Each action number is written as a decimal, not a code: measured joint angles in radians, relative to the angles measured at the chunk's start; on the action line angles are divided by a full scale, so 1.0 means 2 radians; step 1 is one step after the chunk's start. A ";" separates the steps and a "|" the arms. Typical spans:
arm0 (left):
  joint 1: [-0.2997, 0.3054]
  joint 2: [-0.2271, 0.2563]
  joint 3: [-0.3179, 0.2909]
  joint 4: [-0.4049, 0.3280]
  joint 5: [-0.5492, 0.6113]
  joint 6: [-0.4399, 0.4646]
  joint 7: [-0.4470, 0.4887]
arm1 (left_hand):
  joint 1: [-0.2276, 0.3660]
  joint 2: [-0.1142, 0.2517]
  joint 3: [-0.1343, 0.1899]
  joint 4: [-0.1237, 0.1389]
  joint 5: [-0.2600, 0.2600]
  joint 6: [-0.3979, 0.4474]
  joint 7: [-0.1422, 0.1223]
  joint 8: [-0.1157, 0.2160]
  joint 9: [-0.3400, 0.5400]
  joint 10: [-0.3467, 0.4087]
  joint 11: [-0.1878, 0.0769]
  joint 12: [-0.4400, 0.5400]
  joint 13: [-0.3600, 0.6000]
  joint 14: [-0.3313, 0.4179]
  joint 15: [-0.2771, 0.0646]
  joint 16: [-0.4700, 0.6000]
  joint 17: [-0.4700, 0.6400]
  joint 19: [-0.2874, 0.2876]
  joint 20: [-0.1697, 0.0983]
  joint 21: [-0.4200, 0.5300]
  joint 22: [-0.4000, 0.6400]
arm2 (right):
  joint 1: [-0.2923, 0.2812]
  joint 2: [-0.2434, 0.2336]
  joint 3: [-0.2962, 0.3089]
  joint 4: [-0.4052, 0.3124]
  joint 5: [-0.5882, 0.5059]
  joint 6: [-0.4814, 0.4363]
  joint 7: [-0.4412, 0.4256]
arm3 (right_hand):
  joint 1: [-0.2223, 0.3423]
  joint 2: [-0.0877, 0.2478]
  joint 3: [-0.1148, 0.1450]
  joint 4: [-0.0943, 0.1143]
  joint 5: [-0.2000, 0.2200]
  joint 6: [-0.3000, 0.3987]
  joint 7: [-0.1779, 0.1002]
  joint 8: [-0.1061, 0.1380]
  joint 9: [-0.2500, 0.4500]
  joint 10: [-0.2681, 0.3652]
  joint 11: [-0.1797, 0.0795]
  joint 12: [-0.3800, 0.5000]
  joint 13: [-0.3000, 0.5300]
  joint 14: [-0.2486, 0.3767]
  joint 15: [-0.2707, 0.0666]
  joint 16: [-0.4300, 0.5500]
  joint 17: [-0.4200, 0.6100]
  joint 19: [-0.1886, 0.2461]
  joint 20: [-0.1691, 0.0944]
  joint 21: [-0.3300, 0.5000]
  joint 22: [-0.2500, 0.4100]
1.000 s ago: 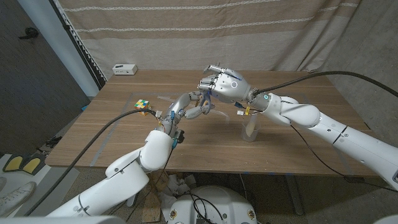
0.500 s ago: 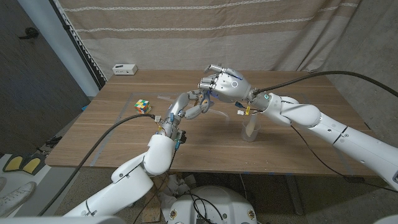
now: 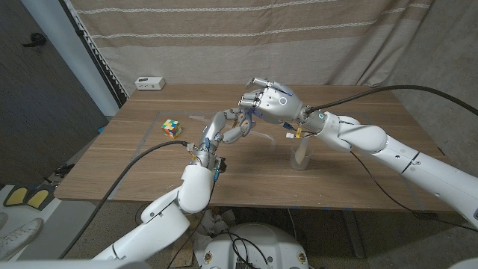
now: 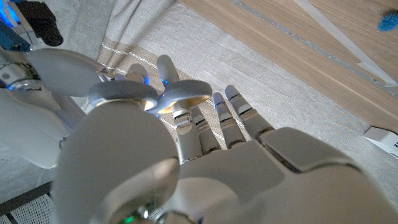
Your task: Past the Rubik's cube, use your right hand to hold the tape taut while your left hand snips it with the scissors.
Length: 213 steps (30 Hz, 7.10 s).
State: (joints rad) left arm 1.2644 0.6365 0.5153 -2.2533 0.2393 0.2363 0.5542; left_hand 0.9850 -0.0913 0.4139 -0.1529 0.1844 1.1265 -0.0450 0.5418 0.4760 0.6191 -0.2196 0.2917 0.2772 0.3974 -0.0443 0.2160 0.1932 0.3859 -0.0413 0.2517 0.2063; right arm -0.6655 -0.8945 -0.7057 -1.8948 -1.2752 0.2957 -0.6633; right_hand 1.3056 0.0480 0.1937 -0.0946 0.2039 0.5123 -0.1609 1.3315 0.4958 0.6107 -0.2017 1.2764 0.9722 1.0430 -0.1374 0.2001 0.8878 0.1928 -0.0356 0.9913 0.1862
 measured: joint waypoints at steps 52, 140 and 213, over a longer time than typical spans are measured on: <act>-0.002 -0.008 -0.002 0.023 -0.009 -0.039 -0.021 | -0.100 0.107 -0.008 0.032 0.012 -0.184 0.032 0.181 0.374 -0.043 0.036 -0.034 0.058 -0.001 -0.001 -0.003 0.003 -0.022 0.000 0.015 0.004 | 0.000 0.002 0.000 0.011 0.009 0.006 -0.007 | 0.000 0.000 0.003 -0.001 0.001 -0.008 0.003 0.013 0.003 0.003 0.001 0.004 -0.019 0.001 0.001 -0.001 -0.012 -0.010 -0.001 0.023 -0.002; 0.010 -0.015 -0.013 0.030 -0.032 -0.060 -0.019 | -0.125 0.115 0.010 0.014 0.012 -0.297 -0.004 0.218 0.340 -0.032 0.042 -0.029 0.067 0.012 0.002 -0.006 0.001 -0.022 0.000 0.017 -0.003 | -0.030 0.010 0.021 0.028 0.032 -0.042 -0.129 | -0.252 0.042 -0.032 0.100 0.002 -0.026 0.030 -0.128 -0.151 -0.004 0.038 -0.193 -0.293 -0.216 0.040 -0.008 -0.221 -0.032 0.016 -0.097 -0.006; -0.006 -0.095 -0.016 0.170 -0.196 -0.285 -0.084 | 0.043 0.028 -0.061 0.007 0.037 -0.064 -0.027 0.107 0.029 0.037 0.045 0.232 0.473 0.149 -0.011 0.397 0.498 -0.004 -0.002 0.076 0.086 | -0.096 0.000 0.072 -0.001 0.081 -0.119 -0.122 | -0.292 0.053 -0.038 0.081 0.002 -0.040 0.022 -0.217 -0.157 -0.039 0.028 -0.292 -0.362 -0.245 0.041 0.020 -0.275 -0.028 0.030 -0.131 -0.006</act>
State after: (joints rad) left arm 1.2523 0.4474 0.4830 -1.9130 -0.1517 -0.3346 0.3857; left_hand 1.0706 -0.0349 0.2923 -0.1386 0.2575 0.9992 -0.0986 0.7549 0.5336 0.6931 -0.1289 0.7556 1.2225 0.6946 -0.0655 1.0094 1.1888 0.3789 -0.0451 0.4027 0.3785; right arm -0.8577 -0.8948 -0.5623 -1.8964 -1.1124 0.0585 -0.9080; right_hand 0.7225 0.1542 0.1170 0.0682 0.2087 0.4319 -0.1164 0.8975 0.1817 0.5318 -0.1448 0.6914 0.2476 0.5527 -0.0559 0.2408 0.3385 0.1359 0.0253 0.7302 0.1744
